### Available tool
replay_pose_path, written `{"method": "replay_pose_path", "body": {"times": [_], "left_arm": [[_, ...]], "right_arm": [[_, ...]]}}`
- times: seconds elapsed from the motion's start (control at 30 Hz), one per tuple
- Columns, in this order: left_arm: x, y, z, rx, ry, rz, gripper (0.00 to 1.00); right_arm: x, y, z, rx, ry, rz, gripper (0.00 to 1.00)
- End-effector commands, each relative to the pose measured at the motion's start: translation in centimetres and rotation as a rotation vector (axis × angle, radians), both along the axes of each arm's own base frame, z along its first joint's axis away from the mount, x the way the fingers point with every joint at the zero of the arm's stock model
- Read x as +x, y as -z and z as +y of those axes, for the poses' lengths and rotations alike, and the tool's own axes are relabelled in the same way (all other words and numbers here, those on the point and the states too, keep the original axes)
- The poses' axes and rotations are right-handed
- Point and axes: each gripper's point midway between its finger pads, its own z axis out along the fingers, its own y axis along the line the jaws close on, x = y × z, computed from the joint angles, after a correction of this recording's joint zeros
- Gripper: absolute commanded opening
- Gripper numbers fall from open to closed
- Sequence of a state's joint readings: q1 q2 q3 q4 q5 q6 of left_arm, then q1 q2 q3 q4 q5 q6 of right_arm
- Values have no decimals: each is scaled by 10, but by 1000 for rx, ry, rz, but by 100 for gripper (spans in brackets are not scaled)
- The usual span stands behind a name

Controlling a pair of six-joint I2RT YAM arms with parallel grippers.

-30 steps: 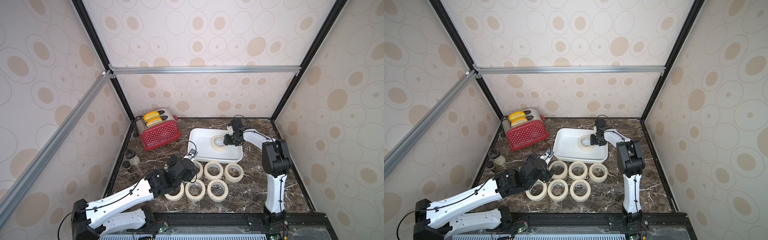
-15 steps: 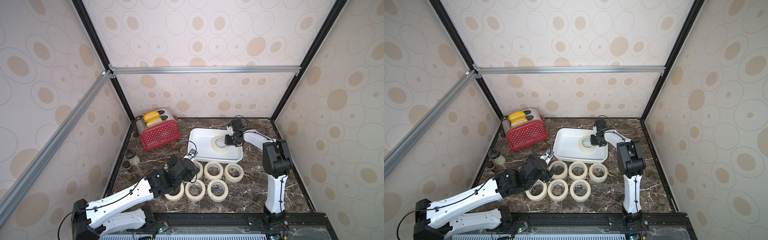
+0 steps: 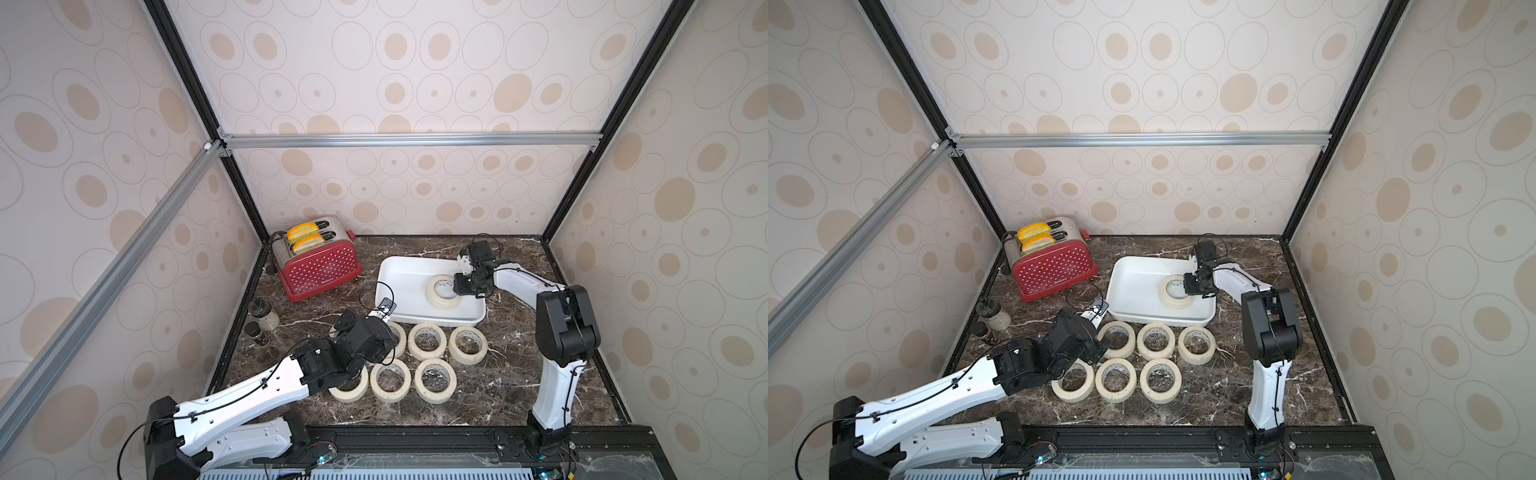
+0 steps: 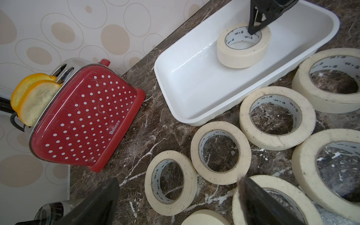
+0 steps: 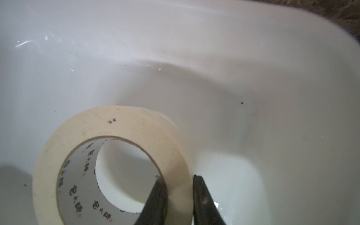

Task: Take out the art tape in the storage box
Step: Pick up the art tape from the storage box, then place the art tape at the center of the board.

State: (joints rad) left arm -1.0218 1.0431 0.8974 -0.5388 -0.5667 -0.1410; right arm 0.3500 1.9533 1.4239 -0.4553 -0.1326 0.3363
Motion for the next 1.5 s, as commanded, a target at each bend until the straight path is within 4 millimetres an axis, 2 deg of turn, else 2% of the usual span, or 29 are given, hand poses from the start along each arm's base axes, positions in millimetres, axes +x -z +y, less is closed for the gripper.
{"method": "replay_pose_path", "body": {"times": [0.0, 0.2, 0.37, 0.57, 0.8, 1.1, 1.47], "left_arm": [[2, -4, 0, -20, -18, -11, 99], [5, -8, -3, -34, -25, -21, 99], [10, -16, -10, -66, -30, -38, 99], [17, -16, -17, -75, -38, -38, 99], [32, -14, 0, -173, -142, -16, 99], [39, -18, 6, -210, -179, -52, 99], [44, -16, -2, -207, -164, -50, 99]], "right_arm": [[-4, -33, 4, 48, -7, -70, 21], [-25, -52, 1, 67, -16, -101, 21], [-51, -63, -8, 19, -35, -112, 21], [-85, -75, -21, 17, -26, -121, 21], [-129, -89, -46, 4, 10, -142, 21], [-185, -80, -77, -29, 92, -68, 20], [-243, -63, -84, 66, 144, 38, 20]]}}
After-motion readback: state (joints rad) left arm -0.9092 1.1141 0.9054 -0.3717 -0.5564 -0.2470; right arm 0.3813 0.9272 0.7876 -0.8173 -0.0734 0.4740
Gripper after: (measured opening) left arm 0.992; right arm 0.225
